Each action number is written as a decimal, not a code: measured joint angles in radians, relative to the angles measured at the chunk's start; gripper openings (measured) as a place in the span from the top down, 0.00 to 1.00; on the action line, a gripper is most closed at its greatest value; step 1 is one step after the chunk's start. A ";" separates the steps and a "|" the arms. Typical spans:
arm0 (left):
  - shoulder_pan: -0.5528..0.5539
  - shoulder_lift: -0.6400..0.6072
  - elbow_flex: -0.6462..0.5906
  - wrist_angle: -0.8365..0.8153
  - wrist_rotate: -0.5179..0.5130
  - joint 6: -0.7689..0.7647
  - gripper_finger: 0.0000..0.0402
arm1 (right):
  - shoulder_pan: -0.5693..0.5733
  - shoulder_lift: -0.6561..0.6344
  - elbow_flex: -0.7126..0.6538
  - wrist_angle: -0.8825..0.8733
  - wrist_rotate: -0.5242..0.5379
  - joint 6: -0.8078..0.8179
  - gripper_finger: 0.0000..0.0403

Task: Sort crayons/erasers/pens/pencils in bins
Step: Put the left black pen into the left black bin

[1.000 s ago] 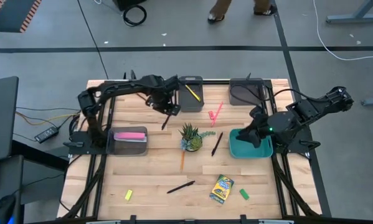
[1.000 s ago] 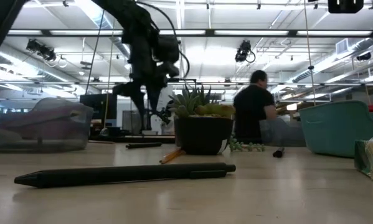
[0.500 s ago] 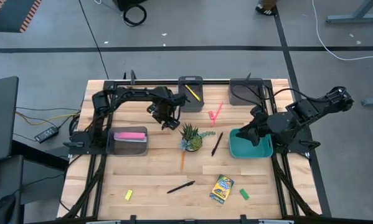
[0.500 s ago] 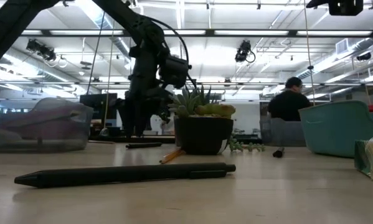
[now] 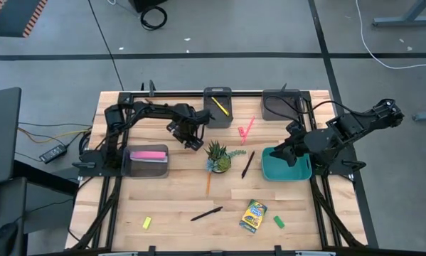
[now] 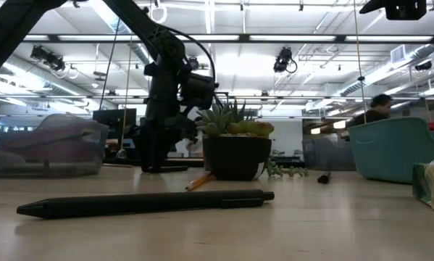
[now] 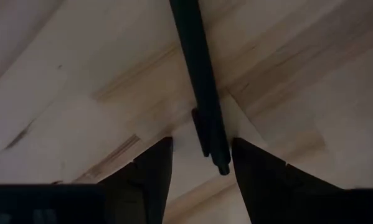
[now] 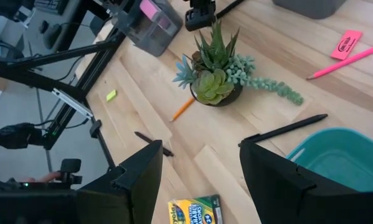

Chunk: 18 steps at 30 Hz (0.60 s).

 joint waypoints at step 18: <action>-0.082 0.000 0.000 0.040 -0.164 -0.128 0.83 | 0.000 0.000 0.000 0.000 0.024 0.010 0.45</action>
